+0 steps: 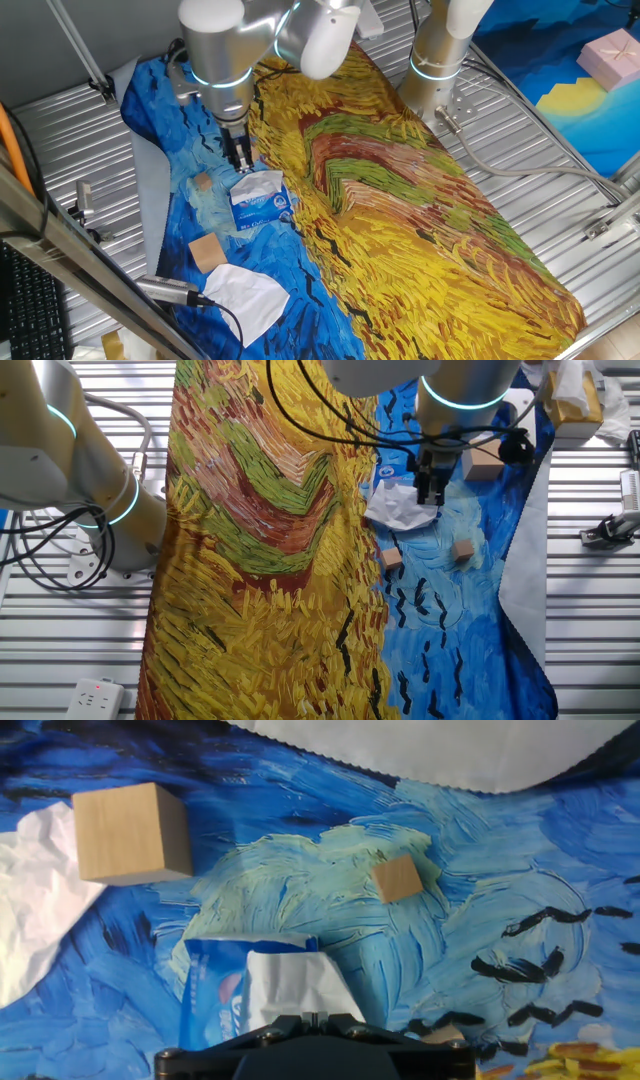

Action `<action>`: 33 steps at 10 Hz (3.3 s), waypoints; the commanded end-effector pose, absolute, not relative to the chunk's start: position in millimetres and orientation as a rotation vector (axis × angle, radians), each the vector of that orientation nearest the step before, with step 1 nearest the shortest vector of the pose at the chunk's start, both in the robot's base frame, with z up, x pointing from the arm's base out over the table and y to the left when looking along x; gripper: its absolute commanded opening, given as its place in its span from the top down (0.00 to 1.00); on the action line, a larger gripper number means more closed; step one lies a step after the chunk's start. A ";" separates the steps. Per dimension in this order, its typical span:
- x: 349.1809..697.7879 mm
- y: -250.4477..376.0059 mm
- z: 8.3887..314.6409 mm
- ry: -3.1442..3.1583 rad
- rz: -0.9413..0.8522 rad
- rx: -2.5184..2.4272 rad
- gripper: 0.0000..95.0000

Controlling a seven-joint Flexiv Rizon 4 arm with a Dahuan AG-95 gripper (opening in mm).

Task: Pull out a napkin

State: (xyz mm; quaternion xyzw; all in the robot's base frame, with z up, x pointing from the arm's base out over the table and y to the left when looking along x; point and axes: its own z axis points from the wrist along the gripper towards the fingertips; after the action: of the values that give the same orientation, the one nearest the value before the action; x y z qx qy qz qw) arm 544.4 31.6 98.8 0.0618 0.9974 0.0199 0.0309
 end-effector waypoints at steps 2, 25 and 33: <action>551.4 34.0 98.3 3.075 0.065 0.209 1.00; 573.5 58.2 75.5 3.015 0.118 0.336 1.00; 573.7 58.0 75.6 3.015 0.111 0.346 1.00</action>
State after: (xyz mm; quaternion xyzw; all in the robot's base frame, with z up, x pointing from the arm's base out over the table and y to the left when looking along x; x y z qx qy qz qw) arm 574.0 58.4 75.8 0.1140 0.9915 0.0367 0.0517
